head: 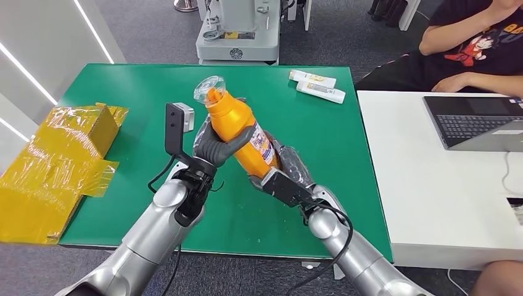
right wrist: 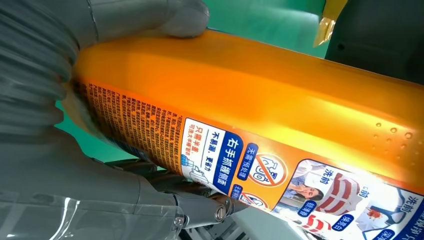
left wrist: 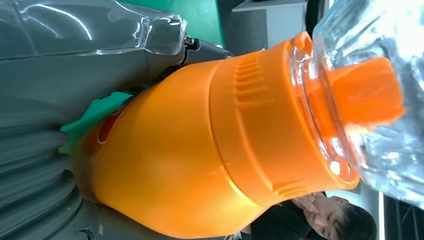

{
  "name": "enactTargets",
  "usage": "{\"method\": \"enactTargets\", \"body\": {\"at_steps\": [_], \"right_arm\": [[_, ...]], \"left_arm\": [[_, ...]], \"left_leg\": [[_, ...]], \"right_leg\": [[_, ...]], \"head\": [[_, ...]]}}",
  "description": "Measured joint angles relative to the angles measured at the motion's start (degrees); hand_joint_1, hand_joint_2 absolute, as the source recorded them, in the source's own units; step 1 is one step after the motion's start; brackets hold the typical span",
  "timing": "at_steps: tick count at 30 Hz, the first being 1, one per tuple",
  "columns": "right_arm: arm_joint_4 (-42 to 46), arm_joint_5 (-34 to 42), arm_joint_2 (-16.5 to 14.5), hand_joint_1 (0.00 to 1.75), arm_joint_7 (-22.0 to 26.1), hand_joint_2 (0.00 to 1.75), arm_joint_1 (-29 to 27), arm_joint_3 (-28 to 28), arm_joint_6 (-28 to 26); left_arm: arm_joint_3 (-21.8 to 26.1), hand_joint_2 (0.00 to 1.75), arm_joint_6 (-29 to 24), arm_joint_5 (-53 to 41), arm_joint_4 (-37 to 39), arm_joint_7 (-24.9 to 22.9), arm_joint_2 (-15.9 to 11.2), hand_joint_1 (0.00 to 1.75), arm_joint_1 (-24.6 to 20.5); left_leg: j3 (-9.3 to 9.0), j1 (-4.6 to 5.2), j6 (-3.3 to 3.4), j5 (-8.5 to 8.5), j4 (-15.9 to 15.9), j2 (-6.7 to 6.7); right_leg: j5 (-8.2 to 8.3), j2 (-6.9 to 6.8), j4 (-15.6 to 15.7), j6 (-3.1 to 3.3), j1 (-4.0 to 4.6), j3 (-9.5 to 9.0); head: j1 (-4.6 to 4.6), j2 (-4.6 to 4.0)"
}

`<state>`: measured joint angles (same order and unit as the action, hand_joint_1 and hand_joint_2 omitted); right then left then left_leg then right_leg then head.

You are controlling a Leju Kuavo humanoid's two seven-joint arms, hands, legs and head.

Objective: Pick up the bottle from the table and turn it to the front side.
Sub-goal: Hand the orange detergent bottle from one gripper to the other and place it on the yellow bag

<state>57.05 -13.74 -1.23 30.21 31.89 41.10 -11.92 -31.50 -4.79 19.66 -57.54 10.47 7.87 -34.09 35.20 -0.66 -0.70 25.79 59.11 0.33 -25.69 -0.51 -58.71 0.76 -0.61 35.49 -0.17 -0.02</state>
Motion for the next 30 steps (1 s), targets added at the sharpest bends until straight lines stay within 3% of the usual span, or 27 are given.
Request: {"method": "enactTargets", "body": {"at_steps": [6,10,13,17,30], "right_arm": [[-0.4,0.5,-0.1,1.74,0.0,1.75,0.0,0.3,-0.2],[-0.5,0.6,-0.1,1.57,0.0,1.75,0.0,0.3,-0.3],[-0.5,0.6,-0.1,1.57,0.0,1.75,0.0,0.3,-0.4],[-0.5,0.8,-0.3,0.0,-0.5,1.75,-0.1,0.3,-1.7],[7.8,4.0,0.0,0.0,-4.2,1.75,-5.0,-1.6,-9.9]], "left_arm": [[0.0,1.75,0.0,0.9,0.3,0.0,-0.2,1.75,0.0],[0.0,1.75,0.0,1.0,0.4,0.0,-0.2,1.75,0.0],[0.0,1.75,0.0,1.0,0.4,0.0,-0.2,1.75,0.0],[0.0,1.75,0.0,1.4,0.4,0.0,-0.3,1.75,0.0],[0.1,1.75,-2.5,0.7,0.3,0.8,-1.1,1.75,0.2]], "left_leg": [[0.0,0.0,0.0,0.0,0.0,0.0],[0.0,0.0,0.0,0.0,0.0,0.0],[0.0,0.0,0.0,0.0,0.0,0.0],[0.0,0.0,0.0,0.0,0.0,0.0],[0.02,0.01,0.0,0.01,0.0,0.0]], "right_leg": [[0.0,0.0,0.0,0.0,0.0,0.0],[0.0,0.0,0.0,0.0,0.0,0.0],[0.0,0.0,0.0,0.0,0.0,0.0],[0.0,0.0,0.0,0.0,0.0,0.0],[0.0,-0.01,0.0,0.0,0.0,0.0]], "head": [[0.01,0.0],[0.02,0.0],[0.02,0.0],[0.02,0.0],[0.01,0.0]]}}
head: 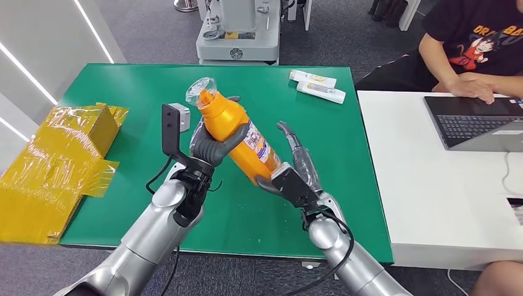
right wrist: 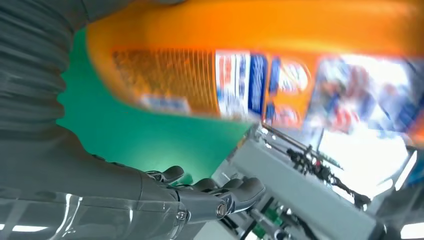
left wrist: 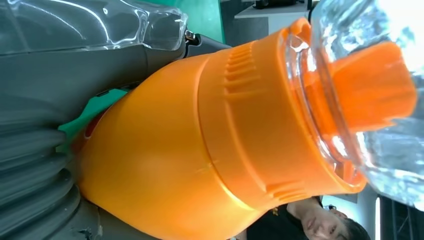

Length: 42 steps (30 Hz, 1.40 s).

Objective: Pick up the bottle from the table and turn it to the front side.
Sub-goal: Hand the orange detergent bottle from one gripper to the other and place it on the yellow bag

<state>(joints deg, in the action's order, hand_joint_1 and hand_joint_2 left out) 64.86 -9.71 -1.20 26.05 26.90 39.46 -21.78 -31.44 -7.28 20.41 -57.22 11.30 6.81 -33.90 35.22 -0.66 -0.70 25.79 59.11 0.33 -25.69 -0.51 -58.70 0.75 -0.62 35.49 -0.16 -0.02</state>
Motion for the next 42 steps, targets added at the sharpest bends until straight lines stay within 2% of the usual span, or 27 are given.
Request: {"method": "enactTargets", "body": {"at_steps": [10,16,22,31,36,42], "right_arm": [[7.4,1.9,0.9,0.0,0.6,1.75,-2.8,-1.5,-1.4],[20.8,3.1,1.0,0.0,1.4,1.75,-10.6,-1.1,-3.0],[29.8,2.4,1.2,0.0,2.7,1.75,-15.8,-0.1,-3.5],[34.7,1.7,1.6,0.0,2.7,1.75,-18.5,0.6,-3.5],[37.1,0.2,1.6,0.0,2.0,1.75,-20.5,0.5,-2.4],[38.4,0.3,1.6,0.0,2.9,1.75,-22.3,0.1,-1.9]], "left_arm": [[0.1,1.75,-0.7,-1.2,-0.1,0.1,-1.3,1.75,1.3],[1.1,1.75,-2.1,-4.5,-1.7,0.4,-2.8,1.75,2.5],[2.7,1.75,-3.2,-8.4,-3.6,0.5,-4.2,1.75,3.6],[4.6,1.75,-3.5,-10.7,-5.6,0.9,-5.5,1.75,4.6],[6.5,1.75,-5.0,-21.7,-8.1,0.1,-9.4,1.75,4.3],[8.8,1.75,-3.6,-31.3,-9.6,-1.5,-14.4,1.75,3.2]], "left_leg": [[-0.02,0.0,0.0,0.0,0.0,-0.01],[0.0,0.0,0.0,0.04,0.0,0.0],[0.0,0.0,-0.01,0.04,0.0,0.01],[0.0,0.0,0.0,0.02,0.0,0.0],[-0.04,-0.02,-0.01,0.02,0.0,0.05],[-0.05,-0.06,-0.04,0.01,-0.1,0.09]], "right_leg": [[0.0,0.01,0.0,0.0,-0.01,0.0],[-0.05,0.0,0.0,-0.03,-0.01,0.01],[-0.06,0.01,0.0,-0.03,0.0,0.01],[-0.03,0.01,0.0,-0.02,0.0,-0.01],[-0.04,0.06,0.0,-0.01,0.01,0.01],[-0.05,0.09,0.0,0.02,0.07,0.01]], "head": [[0.01,0.0],[-0.01,0.0],[0.01,0.0],[0.02,0.0],[0.0,0.0],[0.0,0.0]]}}
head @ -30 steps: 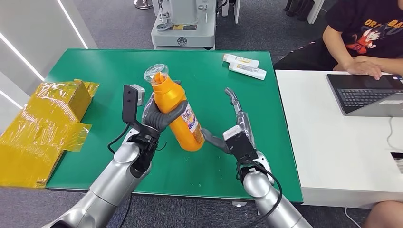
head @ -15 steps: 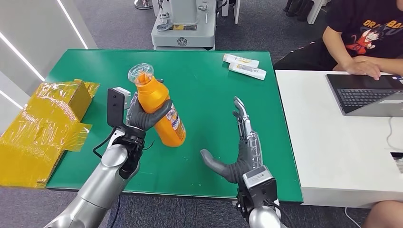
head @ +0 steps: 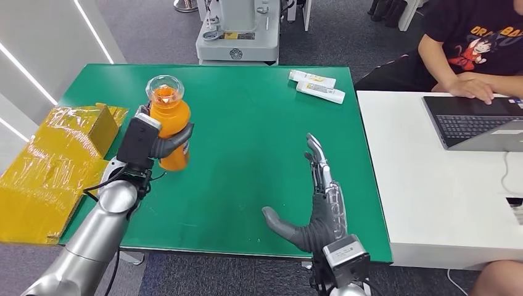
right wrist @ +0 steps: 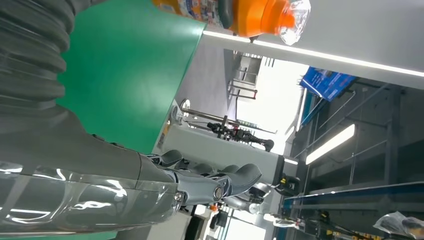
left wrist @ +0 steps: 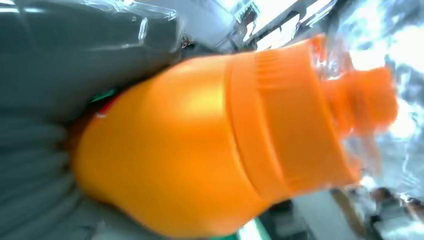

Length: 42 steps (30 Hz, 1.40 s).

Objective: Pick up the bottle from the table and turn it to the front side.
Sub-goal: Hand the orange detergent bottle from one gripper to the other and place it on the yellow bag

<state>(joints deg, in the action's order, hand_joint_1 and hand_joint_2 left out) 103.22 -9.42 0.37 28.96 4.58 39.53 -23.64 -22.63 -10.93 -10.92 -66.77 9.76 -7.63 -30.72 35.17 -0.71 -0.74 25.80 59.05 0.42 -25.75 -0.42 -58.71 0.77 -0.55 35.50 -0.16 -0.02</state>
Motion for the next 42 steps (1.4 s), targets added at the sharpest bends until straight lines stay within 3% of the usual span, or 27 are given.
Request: {"method": "enactTargets", "body": {"at_steps": [5,7,9,13,20,29,42], "right_arm": [[0.3,0.3,0.0,0.0,0.5,1.75,-1.0,-0.5,0.1],[0.4,0.4,0.0,0.0,0.5,1.75,-1.3,-0.6,0.0],[1.0,0.5,0.0,0.0,0.4,1.75,-2.3,-1.0,0.6],[2.3,0.6,-0.1,0.0,-0.2,1.75,-4.2,-2.1,4.1],[2.5,1.1,-0.4,0.0,0.0,1.75,-4.5,-3.5,8.1],[2.5,0.7,-0.9,0.0,-0.7,1.75,-4.6,-4.2,9.5],[2.9,-0.7,-2.7,0.0,-2.3,1.75,-5.4,-6.3,11.0]], "left_arm": [[1.2,1.75,0.9,-2.3,0.0,-0.2,-2.8,1.75,-1.1],[0.9,1.75,1.3,-7.2,0.1,-1.3,-4.4,1.75,-2.0],[-0.4,1.75,3.2,-16.7,1.3,-1.6,-7.5,1.75,-4.6],[-3.7,1.75,5.7,-33.1,6.4,2.7,-14.4,1.75,-9.4],[-6.4,1.75,6.3,-43.9,9.6,5.1,-20.1,1.75,-9.6],[-8.1,1.75,6.1,-47.8,11.2,7.3,-22.2,1.75,-9.0],[-10.4,1.75,2.6,-51.2,20.3,9.8,-19.8,1.75,-8.2]], "left_leg": [[-0.01,0.01,0.0,-0.01,0.0,-0.03],[0.0,0.0,0.0,-0.01,0.0,-0.02],[0.0,-0.01,0.0,-0.01,0.0,0.06],[-0.09,0.0,-0.01,0.0,0.0,0.29],[-0.08,0.0,-0.02,0.0,0.0,0.31],[-0.06,0.02,-0.01,0.0,0.0,0.28],[-0.07,0.01,-0.01,0.0,0.0,0.3]], "right_leg": [[0.01,-0.03,0.0,0.0,0.0,-0.01],[0.02,-0.02,0.0,0.0,0.0,-0.01],[0.03,0.06,0.0,0.01,0.0,0.01],[0.05,0.28,0.0,0.03,0.0,0.02],[0.04,0.31,0.0,0.05,0.01,0.03],[0.05,0.27,0.0,0.04,0.0,0.01],[0.05,0.29,0.0,0.05,0.0,0.02]], "head": [[0.01,0.0],[0.03,0.0],[0.04,0.0],[0.0,0.0],[0.02,0.0],[0.03,0.0],[0.03,0.0]]}}
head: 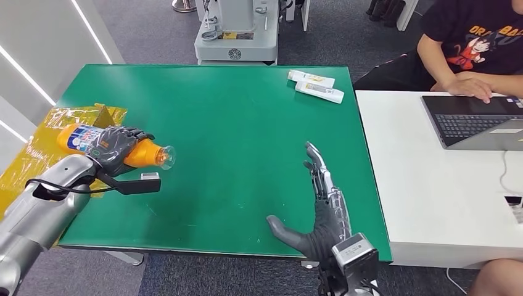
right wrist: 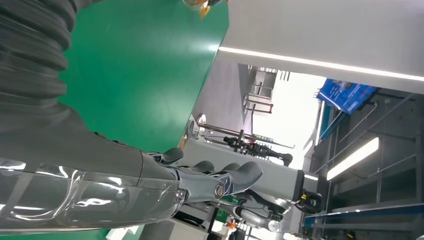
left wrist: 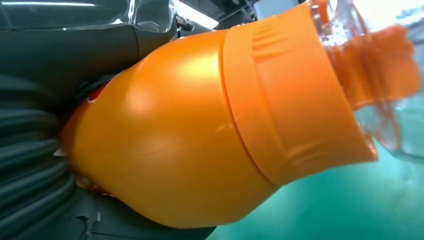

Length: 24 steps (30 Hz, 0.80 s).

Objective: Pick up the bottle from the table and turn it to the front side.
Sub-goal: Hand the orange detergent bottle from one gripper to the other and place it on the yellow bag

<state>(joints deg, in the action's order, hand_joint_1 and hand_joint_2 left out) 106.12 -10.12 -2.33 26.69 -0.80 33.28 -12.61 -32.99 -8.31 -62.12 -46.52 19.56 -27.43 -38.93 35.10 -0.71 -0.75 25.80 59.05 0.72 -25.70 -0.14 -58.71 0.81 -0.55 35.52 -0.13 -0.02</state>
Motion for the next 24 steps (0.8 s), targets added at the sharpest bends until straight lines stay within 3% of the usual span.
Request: {"method": "enactTargets", "body": {"at_steps": [7,12,24], "right_arm": [[0.0,-0.1,-0.1,0.0,0.0,1.75,-0.3,-0.3,0.0],[0.0,-0.6,-0.2,0.0,0.0,1.75,-0.3,-0.5,-0.3],[0.0,-0.9,-0.6,0.0,-0.3,1.75,-0.3,-0.5,-0.8]], "left_arm": [[-0.1,1.75,0.1,0.0,1.5,0.0,0.6,1.75,0.0],[-0.1,1.75,0.0,-0.7,5.2,-0.5,2.5,1.75,-0.4],[0.0,1.75,-2.5,-4.0,17.1,-6.5,5.0,1.75,-1.6]], "left_leg": [[0.0,0.0,0.0,0.0,0.0,0.0],[-0.01,0.0,0.0,0.0,0.0,-0.02],[0.0,-0.01,0.0,0.0,0.0,-0.01]], "right_leg": [[0.0,0.0,0.0,0.0,0.0,0.0],[0.01,-0.03,0.0,0.0,0.0,-0.01],[0.0,-0.02,0.0,0.01,0.0,0.0]], "head": [[0.0,0.0],[0.01,0.0],[0.0,0.0]]}}
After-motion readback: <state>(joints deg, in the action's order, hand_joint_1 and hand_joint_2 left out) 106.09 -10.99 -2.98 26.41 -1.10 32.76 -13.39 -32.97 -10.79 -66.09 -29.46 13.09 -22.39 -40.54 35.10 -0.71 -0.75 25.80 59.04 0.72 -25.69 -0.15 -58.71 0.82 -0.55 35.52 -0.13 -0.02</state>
